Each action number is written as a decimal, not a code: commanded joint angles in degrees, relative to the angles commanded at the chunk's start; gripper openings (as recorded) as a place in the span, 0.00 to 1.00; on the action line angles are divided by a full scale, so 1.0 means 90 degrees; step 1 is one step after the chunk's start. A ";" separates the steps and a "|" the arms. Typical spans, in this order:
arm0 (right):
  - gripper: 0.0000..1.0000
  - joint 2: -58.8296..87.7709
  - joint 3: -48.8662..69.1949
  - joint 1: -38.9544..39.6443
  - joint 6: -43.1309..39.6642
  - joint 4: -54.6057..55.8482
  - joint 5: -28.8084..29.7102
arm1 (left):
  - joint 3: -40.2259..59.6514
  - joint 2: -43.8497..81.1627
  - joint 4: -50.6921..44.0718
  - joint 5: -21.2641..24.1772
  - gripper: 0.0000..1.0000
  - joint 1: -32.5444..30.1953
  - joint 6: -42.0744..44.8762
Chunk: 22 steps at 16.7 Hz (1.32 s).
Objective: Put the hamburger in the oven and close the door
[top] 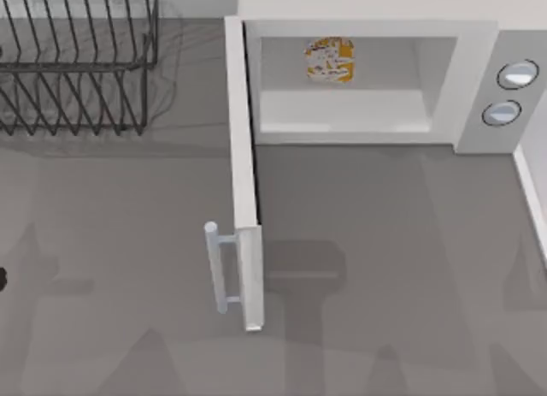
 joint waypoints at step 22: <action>1.00 0.0000 0.0000 0.0000 0.0000 0.0000 0.0000 | -0.0248 0.1062 0.1317 0.1934 0.00 0.1906 0.0031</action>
